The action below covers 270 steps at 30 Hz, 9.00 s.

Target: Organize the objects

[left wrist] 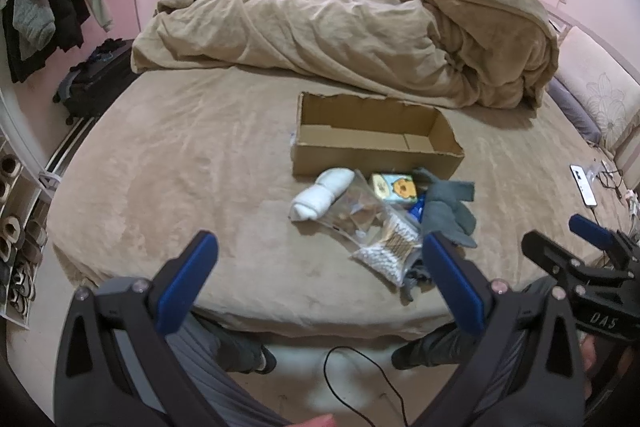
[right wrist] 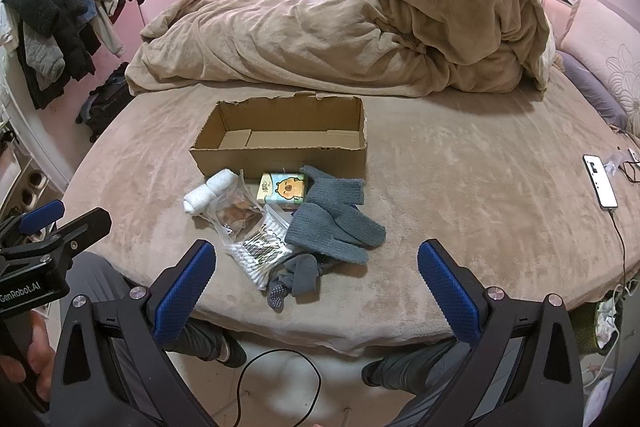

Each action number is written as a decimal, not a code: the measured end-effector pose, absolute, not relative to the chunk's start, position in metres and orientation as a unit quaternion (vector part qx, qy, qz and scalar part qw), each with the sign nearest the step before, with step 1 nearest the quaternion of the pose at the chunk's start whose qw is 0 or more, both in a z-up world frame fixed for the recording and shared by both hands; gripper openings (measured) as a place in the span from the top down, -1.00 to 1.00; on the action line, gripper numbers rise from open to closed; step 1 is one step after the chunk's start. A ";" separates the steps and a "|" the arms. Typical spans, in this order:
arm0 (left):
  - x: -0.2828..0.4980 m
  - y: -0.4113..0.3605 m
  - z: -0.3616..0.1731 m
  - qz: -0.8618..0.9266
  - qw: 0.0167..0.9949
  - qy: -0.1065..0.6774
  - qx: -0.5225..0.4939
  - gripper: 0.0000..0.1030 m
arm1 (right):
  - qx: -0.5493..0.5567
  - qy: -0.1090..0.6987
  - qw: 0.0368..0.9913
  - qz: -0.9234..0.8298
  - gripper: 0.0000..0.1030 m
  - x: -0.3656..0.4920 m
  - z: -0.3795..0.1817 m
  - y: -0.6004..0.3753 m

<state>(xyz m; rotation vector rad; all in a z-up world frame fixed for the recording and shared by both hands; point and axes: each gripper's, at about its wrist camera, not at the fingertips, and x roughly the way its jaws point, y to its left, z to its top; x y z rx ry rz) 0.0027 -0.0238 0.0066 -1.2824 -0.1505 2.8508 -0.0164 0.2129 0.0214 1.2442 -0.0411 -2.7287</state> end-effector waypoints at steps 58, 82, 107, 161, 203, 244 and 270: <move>-0.148 -0.008 -0.135 0.870 0.106 -0.005 -0.481 0.28 | 0.482 -0.054 0.089 -0.870 0.07 -0.133 -0.098 0.217; -0.182 -0.005 -0.008 0.910 0.107 -0.040 -0.400 0.27 | 0.403 -0.046 0.107 -0.908 0.08 -0.180 -0.013 0.228; -0.235 0.021 -0.075 0.879 0.066 -0.033 -0.471 -0.21 | 0.406 -0.024 0.137 -0.903 -0.59 -0.228 -0.048 0.215; -0.026 0.011 -0.109 0.907 0.022 -0.031 -0.419 -0.80 | 0.438 -0.008 0.110 -0.892 -0.67 -0.034 -0.085 0.205; -0.103 0.028 -0.135 0.893 0.080 -0.013 -0.442 -0.10 | 0.428 -0.037 0.102 -0.897 0.32 -0.057 -0.093 0.224; -0.188 -0.017 -0.039 0.916 0.049 -0.043 -0.396 -0.10 | 0.346 -0.003 0.152 -0.926 0.32 -0.178 -0.024 0.189; -0.242 0.004 -0.082 0.903 0.051 -0.014 -0.426 -0.17 | 0.402 0.022 0.180 -0.898 -0.11 -0.241 -0.085 0.162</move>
